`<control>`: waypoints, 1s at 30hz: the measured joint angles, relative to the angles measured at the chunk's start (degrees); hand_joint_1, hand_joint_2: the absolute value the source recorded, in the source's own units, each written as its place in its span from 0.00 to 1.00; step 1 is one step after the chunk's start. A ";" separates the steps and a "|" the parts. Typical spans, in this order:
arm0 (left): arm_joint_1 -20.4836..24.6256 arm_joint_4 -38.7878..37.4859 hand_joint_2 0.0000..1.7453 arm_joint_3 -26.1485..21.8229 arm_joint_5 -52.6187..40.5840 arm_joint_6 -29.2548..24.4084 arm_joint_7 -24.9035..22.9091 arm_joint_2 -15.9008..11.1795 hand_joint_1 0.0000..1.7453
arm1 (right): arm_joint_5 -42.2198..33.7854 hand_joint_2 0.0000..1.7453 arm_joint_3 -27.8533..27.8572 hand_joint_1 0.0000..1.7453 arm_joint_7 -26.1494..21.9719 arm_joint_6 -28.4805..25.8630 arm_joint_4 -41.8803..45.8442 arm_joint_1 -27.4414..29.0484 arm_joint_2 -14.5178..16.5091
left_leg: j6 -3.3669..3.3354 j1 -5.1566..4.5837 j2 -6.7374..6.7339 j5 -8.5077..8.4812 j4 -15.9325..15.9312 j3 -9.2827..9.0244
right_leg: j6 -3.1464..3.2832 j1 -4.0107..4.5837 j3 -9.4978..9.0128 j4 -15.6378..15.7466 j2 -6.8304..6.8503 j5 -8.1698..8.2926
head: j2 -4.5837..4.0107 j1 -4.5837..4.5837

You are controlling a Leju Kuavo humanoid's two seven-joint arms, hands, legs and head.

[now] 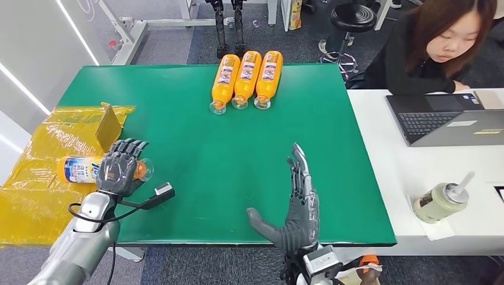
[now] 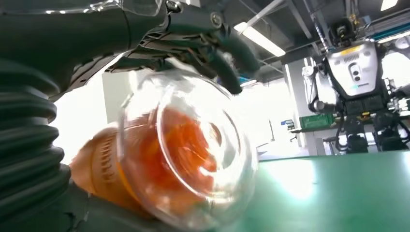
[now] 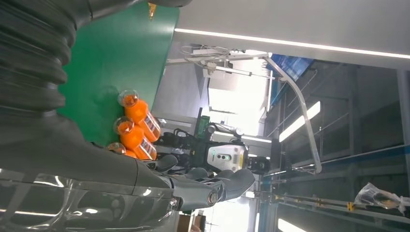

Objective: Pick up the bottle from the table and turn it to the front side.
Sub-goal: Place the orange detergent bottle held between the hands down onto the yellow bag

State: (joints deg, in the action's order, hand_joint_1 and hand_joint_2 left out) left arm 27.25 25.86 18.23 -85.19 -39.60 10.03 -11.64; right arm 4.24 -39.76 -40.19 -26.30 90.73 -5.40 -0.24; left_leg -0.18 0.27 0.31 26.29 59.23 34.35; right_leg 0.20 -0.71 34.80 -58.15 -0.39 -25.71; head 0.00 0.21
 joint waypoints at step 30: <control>-4.46 11.28 1.00 -8.17 36.01 9.84 28.67 2.17 0.00 | 0.08 1.00 1.93 0.00 -0.01 -1.80 -0.21 1.75 0.38 | 0.01 -0.01 -0.06 0.02 0.00 0.00 | 0.00 -0.01 0.00 0.01 -0.07 0.00 | 0.00 0.00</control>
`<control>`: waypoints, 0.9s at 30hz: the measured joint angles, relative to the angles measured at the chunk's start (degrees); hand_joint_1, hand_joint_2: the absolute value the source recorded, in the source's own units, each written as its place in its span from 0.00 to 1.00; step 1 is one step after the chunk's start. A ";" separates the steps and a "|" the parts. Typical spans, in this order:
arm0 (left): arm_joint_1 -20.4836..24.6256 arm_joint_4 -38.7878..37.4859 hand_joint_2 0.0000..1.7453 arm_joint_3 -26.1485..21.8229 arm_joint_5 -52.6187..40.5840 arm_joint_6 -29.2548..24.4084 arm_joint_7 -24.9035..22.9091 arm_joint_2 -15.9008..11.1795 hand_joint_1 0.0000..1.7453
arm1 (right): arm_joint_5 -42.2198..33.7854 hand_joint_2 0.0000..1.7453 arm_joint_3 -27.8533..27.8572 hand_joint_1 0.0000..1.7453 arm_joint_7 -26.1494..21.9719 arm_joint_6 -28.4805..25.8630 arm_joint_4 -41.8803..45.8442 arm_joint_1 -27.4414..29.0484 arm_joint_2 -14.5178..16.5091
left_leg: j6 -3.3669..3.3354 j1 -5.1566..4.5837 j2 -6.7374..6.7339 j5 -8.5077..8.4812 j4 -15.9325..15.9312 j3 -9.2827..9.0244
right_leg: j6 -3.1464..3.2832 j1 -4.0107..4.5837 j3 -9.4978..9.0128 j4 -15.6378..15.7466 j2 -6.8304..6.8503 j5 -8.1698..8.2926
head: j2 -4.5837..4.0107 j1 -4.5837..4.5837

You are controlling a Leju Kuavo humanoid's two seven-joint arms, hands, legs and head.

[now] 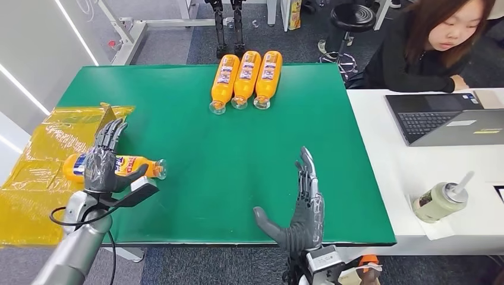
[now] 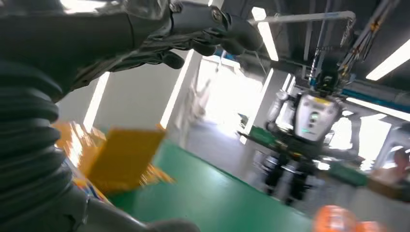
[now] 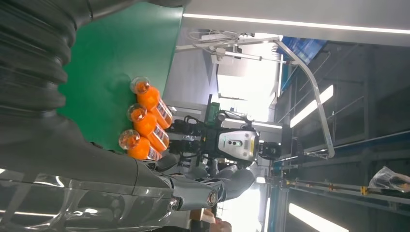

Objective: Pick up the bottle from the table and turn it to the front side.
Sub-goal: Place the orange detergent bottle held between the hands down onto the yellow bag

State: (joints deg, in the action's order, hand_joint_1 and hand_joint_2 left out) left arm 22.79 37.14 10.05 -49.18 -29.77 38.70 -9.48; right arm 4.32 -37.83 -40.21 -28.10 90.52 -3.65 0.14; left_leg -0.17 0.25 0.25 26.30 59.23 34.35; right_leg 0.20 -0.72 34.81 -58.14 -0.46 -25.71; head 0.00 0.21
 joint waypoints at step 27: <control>-19.32 21.90 1.00 10.91 42.51 12.27 1.56 19.34 0.00 | 5.39 1.00 10.87 0.00 0.18 -9.10 -5.10 7.94 0.30 | -0.16 -0.04 0.03 0.16 0.02 0.06 | -0.08 -0.02 0.03 0.10 0.05 -0.05 | 0.00 0.01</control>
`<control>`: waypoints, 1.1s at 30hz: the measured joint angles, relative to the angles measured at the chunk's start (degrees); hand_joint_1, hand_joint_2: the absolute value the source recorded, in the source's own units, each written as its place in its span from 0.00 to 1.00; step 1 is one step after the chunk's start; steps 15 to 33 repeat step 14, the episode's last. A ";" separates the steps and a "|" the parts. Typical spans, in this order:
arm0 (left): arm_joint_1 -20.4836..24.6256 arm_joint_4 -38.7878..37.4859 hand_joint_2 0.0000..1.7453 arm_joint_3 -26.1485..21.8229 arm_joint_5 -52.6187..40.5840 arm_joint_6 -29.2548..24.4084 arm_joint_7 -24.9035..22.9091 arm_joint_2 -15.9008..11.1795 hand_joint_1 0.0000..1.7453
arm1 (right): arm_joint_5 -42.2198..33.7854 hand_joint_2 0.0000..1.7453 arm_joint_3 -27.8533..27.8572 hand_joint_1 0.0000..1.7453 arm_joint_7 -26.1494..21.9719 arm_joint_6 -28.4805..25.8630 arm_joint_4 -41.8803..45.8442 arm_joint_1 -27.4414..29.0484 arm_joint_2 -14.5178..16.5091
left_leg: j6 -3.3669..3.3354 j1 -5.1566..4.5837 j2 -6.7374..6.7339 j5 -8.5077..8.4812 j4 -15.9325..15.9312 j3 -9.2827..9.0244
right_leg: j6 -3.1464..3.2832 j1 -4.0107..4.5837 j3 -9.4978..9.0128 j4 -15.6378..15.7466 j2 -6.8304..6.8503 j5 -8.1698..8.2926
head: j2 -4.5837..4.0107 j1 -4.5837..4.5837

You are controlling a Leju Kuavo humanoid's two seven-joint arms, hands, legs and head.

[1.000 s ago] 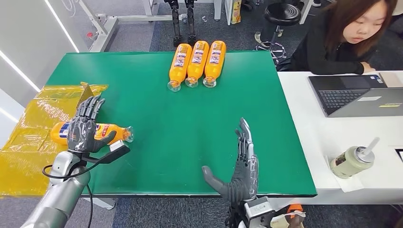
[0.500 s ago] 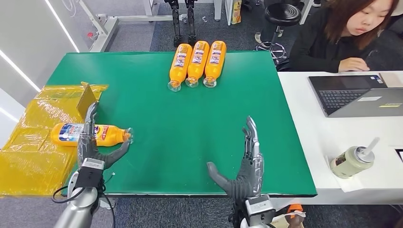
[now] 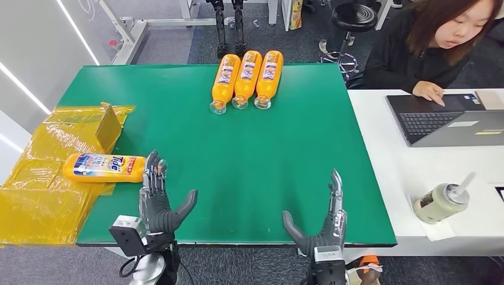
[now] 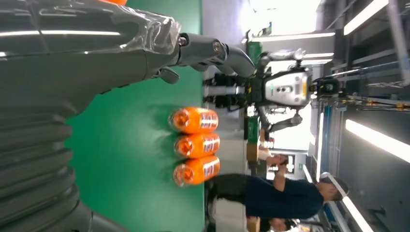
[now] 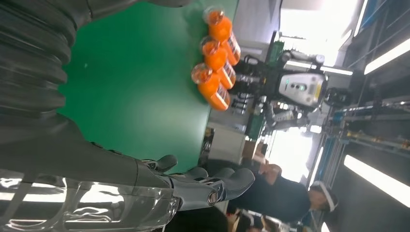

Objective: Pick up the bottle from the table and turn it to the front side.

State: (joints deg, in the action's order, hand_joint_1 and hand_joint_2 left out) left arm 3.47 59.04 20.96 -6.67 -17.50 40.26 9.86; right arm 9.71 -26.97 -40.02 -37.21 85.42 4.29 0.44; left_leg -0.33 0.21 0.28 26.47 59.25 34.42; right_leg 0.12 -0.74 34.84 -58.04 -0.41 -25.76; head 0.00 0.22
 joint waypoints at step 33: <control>-1.92 9.84 1.00 4.43 -3.71 -1.04 0.00 0.04 0.00 | 1.99 1.00 9.10 0.00 1.55 7.50 11.57 7.14 2.27 | 0.01 0.01 -0.04 0.00 -0.01 -0.02 | 0.01 0.01 -0.03 -0.01 -0.01 0.00 | 0.00 0.00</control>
